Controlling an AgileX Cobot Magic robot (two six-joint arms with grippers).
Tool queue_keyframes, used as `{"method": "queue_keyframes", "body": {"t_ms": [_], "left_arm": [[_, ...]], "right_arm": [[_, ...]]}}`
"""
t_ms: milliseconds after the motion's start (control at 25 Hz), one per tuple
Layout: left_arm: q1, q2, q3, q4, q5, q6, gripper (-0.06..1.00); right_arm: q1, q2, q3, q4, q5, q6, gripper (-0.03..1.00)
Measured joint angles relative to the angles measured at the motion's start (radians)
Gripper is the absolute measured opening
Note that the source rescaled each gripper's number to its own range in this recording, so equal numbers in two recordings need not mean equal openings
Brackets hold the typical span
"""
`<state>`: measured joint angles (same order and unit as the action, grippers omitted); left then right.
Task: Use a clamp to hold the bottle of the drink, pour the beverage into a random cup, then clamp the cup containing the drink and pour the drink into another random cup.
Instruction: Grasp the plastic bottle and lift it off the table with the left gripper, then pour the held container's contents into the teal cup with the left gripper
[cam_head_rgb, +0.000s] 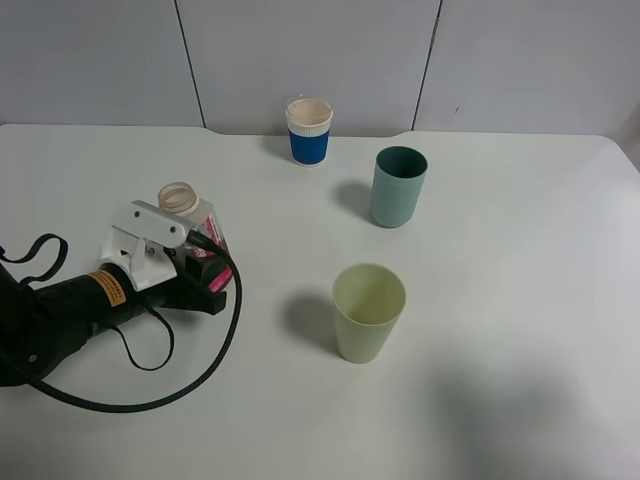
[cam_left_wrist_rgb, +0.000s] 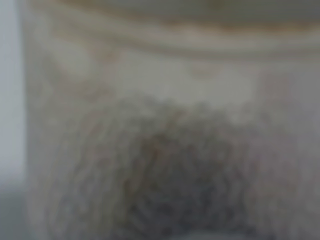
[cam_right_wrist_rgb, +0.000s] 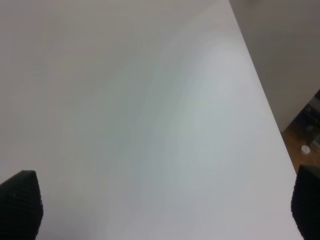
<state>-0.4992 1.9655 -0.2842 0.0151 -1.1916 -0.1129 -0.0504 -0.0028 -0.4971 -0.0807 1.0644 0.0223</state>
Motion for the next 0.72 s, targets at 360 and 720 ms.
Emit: {"method": "queue_keyframes", "body": {"t_ms": [360,720], "left_arm": [[0.000,-0.287,-0.060,-0.175,0.341,0.125,0.00],[0.000,-0.407,-0.268,-0.488,0.781,0.419,0.00]], "right_arm": [[0.000,0.000,0.000,0.000,0.000,0.000,1.00],[0.000,0.000,0.000,0.000,0.000,0.000,1.00]]}}
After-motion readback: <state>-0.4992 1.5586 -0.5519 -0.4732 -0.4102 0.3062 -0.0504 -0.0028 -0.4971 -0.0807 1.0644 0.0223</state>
